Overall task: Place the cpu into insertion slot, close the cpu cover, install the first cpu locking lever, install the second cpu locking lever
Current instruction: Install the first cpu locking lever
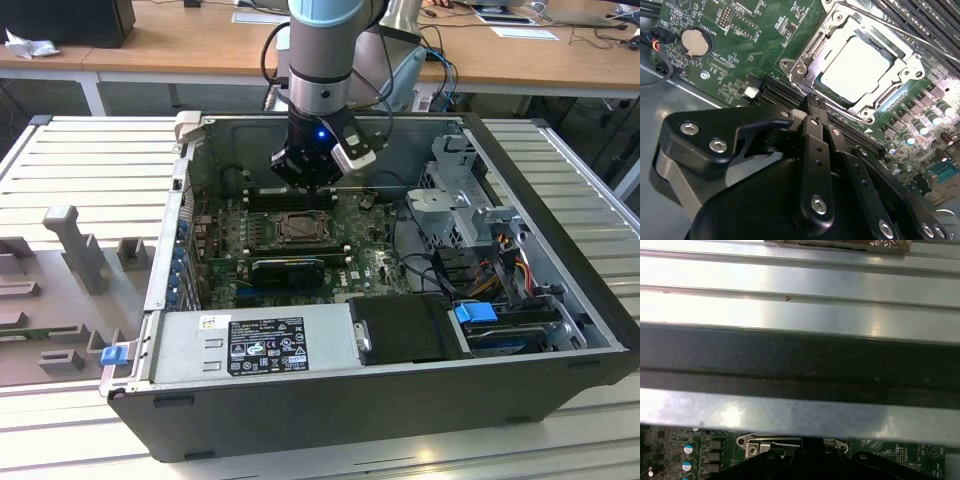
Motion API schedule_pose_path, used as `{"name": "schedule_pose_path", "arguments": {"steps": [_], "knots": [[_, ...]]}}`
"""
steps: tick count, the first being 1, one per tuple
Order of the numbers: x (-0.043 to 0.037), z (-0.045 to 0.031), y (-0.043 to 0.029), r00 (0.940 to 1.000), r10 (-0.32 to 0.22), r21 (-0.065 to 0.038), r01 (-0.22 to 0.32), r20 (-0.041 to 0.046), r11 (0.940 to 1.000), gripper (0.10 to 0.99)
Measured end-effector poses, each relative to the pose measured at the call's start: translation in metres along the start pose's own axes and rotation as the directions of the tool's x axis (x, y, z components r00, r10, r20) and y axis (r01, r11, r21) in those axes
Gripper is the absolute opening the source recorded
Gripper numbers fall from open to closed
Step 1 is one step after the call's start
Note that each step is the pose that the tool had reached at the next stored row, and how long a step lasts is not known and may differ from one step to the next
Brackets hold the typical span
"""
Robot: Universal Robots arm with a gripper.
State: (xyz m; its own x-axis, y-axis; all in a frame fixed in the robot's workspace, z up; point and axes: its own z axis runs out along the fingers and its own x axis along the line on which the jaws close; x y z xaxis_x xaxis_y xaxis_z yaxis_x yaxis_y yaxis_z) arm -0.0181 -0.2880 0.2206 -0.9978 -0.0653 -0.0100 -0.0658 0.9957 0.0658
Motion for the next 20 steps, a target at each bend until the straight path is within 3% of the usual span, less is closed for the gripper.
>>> {"name": "schedule_pose_path", "arguments": {"steps": [20], "knots": [[0.0002, -0.0003, -0.0039, 1.0000, 0.000, 0.000, 0.000, 0.0000, 1.0000, 0.106]]}}
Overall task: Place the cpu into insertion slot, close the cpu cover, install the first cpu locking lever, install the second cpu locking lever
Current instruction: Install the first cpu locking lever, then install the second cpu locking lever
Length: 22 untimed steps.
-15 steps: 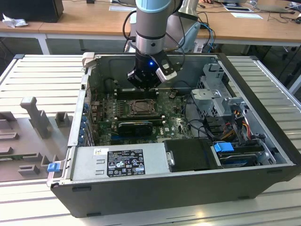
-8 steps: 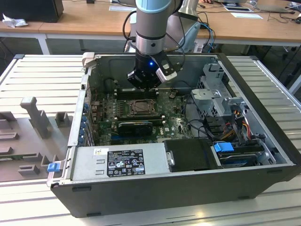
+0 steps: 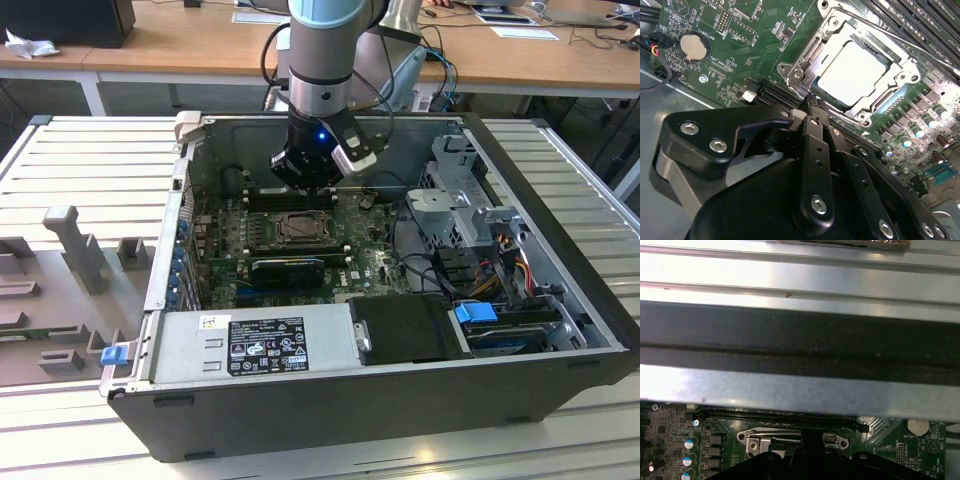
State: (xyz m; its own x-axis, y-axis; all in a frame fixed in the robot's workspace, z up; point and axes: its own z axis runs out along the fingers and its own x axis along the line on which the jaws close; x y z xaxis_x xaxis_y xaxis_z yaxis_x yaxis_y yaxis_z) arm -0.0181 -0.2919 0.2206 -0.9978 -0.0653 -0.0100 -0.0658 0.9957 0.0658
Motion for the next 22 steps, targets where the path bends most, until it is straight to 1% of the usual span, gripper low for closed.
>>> {"name": "schedule_pose_path", "arguments": {"steps": [8, 17, 19, 22], "knots": [[0.0002, -0.0002, -0.0033, 1.0000, 0.000, 0.000, 0.000, 0.0001, 1.0000, 0.106], [0.0002, -0.0003, -0.0031, 1.0000, 0.000, 0.000, 0.000, 0.0001, 1.0000, 0.106], [0.0002, -0.0017, -0.0030, 1.0000, 0.000, 0.000, 0.000, 0.0000, 1.0000, 0.106], [0.0001, -0.0065, -0.0027, 1.0000, 0.000, 0.000, 0.000, 0.0000, 1.0000, 0.106]]}}
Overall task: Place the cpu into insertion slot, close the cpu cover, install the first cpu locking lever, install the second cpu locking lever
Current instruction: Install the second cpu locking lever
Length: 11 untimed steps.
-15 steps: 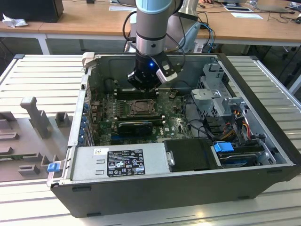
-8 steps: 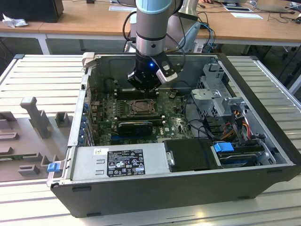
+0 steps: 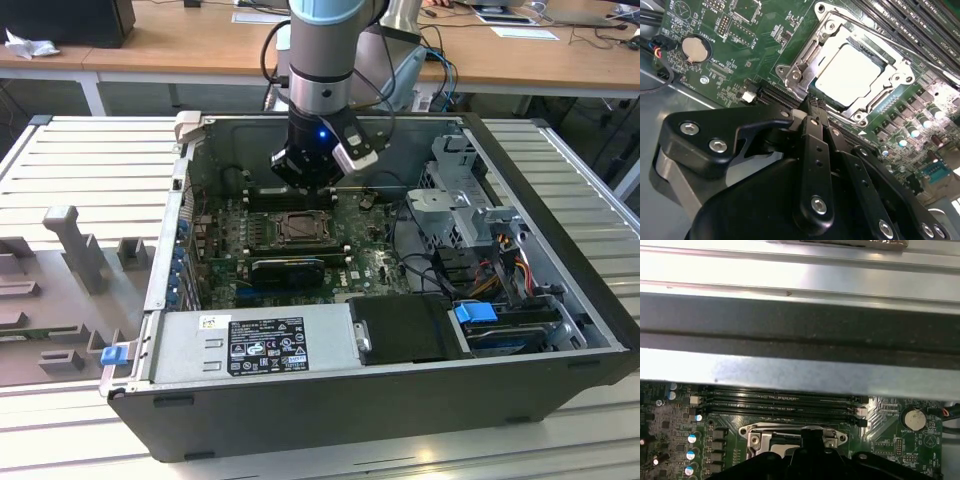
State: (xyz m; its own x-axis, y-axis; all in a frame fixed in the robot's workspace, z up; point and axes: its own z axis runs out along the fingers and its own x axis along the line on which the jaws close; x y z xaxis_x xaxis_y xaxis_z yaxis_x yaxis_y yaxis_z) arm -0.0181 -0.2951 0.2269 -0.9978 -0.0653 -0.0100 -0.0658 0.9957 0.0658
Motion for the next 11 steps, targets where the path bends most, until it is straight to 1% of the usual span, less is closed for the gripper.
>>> {"name": "schedule_pose_path", "arguments": {"steps": [2, 4, 8, 11], "knots": [[0.0000, -0.0030, -0.0007, 1.0000, 0.000, 0.000, 0.000, 0.0000, 1.0000, 0.106], [0.0003, -0.0033, -0.0044, 1.0000, 0.000, 0.000, 0.000, -0.0001, 1.0000, 0.106], [0.0005, -0.0040, -0.0070, 1.0000, 0.000, 0.000, 0.000, -0.0001, 1.0000, 0.106], [0.0004, -0.0097, -0.0067, 1.0000, 0.000, 0.000, 0.000, -0.0001, 1.0000, 0.106]]}}
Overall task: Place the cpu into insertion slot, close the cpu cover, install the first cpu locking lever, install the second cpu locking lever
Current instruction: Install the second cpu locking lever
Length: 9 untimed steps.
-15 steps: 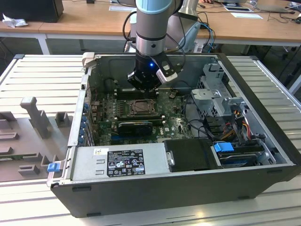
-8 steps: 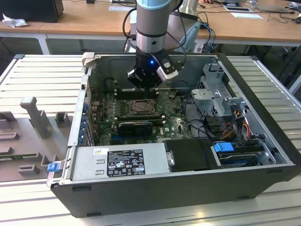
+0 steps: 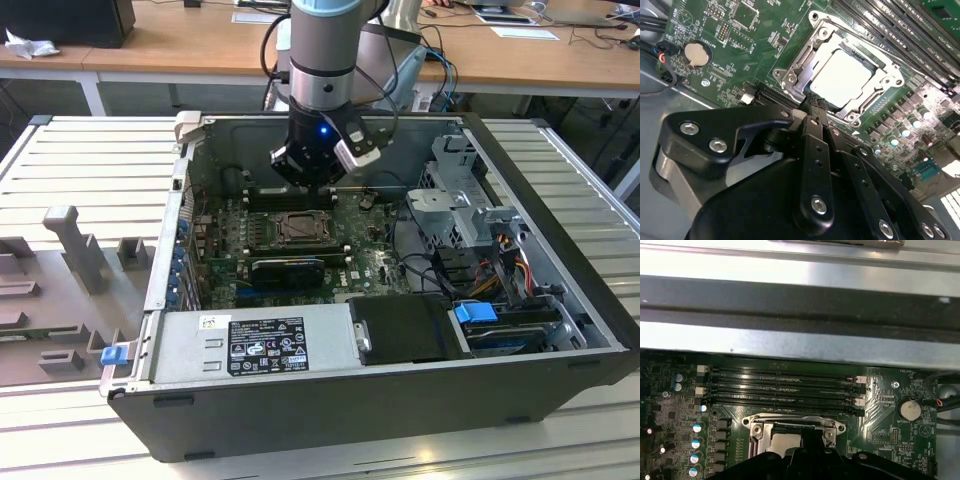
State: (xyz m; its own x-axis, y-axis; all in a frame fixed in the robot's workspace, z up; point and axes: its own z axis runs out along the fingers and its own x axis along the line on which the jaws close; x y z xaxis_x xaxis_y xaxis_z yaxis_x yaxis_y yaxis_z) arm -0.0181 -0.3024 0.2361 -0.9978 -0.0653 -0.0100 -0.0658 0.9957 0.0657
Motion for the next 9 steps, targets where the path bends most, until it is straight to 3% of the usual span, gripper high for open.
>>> {"name": "schedule_pose_path", "arguments": {"steps": [3, 6, 9], "knots": [[0.0000, -0.0032, -0.0004, 1.0000, 0.000, 0.000, 0.000, 0.0002, 1.0000, 0.106], [0.0009, -0.0041, -0.0125, 1.0000, 0.000, 0.000, 0.000, 0.0000, 1.0000, 0.106], [0.0027, -0.0053, -0.0388, 1.0000, 0.000, -0.001, 0.000, 0.0001, 1.0000, 0.106]]}}
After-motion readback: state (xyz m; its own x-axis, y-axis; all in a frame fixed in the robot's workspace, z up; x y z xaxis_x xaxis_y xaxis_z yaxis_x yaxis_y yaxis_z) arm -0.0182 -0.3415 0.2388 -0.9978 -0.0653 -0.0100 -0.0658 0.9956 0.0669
